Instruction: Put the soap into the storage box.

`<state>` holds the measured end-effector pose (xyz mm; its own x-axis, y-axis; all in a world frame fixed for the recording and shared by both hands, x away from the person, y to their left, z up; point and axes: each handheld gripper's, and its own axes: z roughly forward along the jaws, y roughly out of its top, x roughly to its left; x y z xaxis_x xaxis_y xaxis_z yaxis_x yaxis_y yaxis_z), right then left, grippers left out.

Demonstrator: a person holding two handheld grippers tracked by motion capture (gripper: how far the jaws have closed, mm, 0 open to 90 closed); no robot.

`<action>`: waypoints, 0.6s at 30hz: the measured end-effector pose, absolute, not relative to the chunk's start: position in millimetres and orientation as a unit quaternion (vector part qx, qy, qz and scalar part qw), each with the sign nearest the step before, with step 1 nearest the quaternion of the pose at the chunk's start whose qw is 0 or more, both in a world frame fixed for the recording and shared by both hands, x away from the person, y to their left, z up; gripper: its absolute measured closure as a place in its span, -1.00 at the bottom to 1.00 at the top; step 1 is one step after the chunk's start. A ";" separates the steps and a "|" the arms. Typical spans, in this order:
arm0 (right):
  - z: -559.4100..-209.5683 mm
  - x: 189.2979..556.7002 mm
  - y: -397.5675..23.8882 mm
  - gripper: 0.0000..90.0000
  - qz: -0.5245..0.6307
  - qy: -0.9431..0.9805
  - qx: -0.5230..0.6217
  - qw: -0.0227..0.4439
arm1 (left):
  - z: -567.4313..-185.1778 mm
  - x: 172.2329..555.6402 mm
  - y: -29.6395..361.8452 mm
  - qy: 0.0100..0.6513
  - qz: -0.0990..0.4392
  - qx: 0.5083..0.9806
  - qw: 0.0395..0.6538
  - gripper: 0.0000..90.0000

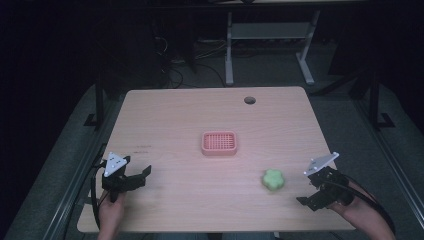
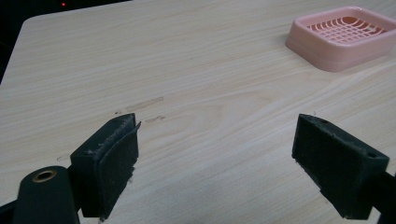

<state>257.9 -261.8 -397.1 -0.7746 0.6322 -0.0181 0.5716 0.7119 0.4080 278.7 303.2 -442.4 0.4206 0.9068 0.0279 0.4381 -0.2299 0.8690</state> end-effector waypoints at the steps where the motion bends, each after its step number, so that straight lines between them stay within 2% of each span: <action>1: -397.1 257.9 -261.8 -0.64 0.194 0.922 0.326 0.078 | -442.4 278.7 303.2 0.459 0.281 0.732 0.417 -0.68; 18: -400.9 291.7 -231.4 -0.64 0.172 0.937 0.298 0.057 | -441.8 278.1 302.0 0.457 0.282 0.730 0.422 -0.68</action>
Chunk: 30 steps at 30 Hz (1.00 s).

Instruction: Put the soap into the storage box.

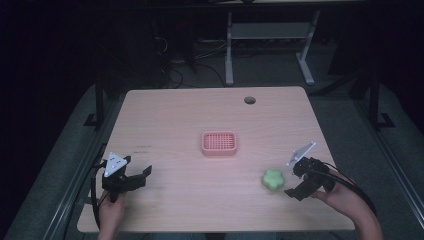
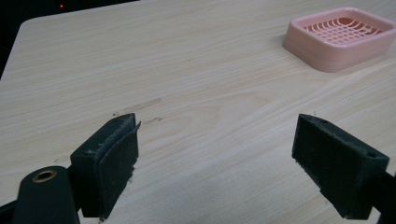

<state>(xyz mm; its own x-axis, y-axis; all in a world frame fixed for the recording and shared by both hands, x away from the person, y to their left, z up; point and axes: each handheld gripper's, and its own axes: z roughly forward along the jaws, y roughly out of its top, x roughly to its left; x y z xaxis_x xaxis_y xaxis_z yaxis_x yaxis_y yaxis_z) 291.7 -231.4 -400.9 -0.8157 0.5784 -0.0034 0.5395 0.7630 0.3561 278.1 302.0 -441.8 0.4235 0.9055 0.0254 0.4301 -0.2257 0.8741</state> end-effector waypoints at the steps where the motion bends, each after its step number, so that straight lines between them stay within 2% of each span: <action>1: -401.0 293.7 -230.0 -0.64 0.171 0.937 0.299 0.055 | -441.7 277.8 302.0 0.458 0.281 0.730 0.422 -0.68; 17: -401.1 314.6 -206.2 -0.64 0.152 0.953 0.256 0.057 | -442.5 278.0 302.1 0.460 0.278 0.729 0.423 -0.68; 30: -414.3 329.8 -192.5 -0.64 0.129 0.962 0.240 0.034 | -442.1 277.7 301.6 0.460 0.276 0.730 0.423 -0.68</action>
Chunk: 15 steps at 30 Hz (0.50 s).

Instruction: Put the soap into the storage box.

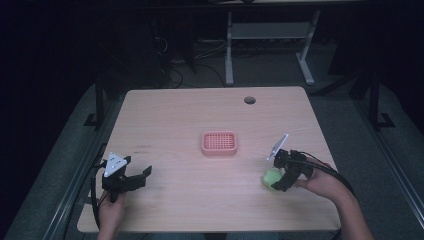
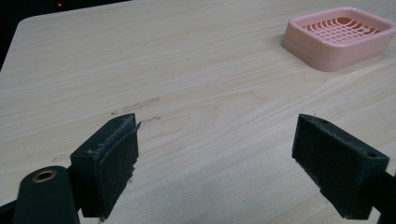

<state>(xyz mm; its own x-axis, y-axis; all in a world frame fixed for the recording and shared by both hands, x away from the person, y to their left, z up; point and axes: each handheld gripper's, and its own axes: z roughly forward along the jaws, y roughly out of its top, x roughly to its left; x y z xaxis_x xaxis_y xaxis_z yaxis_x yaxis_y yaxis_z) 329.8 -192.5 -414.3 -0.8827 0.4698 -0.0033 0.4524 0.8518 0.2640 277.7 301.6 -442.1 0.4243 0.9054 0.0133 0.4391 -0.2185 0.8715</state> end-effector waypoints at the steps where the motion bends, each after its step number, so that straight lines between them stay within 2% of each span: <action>1: -414.5 330.7 -192.3 -0.64 0.128 0.962 0.240 0.035 | -442.1 277.7 301.6 0.460 0.276 0.731 0.422 -0.68; 15: -422.3 336.3 -182.8 -0.65 0.112 0.967 0.230 0.013 | -442.0 277.8 301.3 0.461 0.272 0.731 0.423 -0.68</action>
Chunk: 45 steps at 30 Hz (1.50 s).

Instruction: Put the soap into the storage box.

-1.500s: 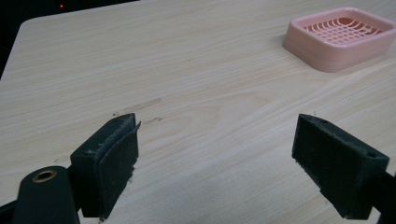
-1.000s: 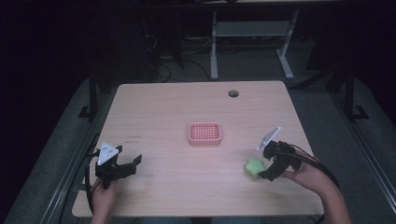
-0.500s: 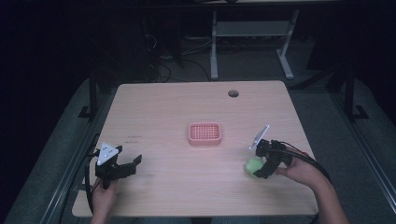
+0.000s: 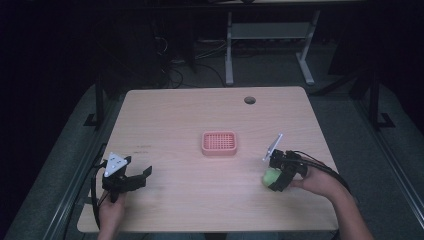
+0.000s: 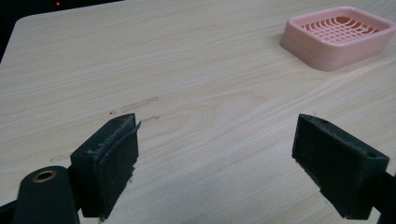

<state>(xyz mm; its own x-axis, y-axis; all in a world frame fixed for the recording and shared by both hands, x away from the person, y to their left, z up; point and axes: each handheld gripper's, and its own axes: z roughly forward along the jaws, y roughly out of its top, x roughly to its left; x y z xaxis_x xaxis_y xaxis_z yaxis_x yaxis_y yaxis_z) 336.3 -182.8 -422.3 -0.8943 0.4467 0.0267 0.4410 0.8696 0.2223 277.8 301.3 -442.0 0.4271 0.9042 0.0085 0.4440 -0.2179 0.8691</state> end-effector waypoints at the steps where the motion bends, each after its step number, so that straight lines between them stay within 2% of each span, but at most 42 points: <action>1: -422.9 336.5 -182.3 -0.65 0.110 0.967 0.229 0.016 | -442.0 277.7 301.4 0.461 0.271 0.732 0.423 -0.68; 28: -439.9 341.7 -170.6 -0.63 0.073 0.975 0.211 0.004 | -442.1 277.7 301.0 0.460 0.271 0.731 0.424 -0.68; 30: -440.8 342.2 -170.3 -0.54 0.070 0.976 0.208 0.003 | -442.0 277.7 301.3 0.460 0.271 0.732 0.423 -0.68; 45: -443.6 342.4 -167.8 -0.48 0.058 0.978 0.202 0.005 | -441.8 277.6 301.5 0.460 0.272 0.731 0.424 -0.68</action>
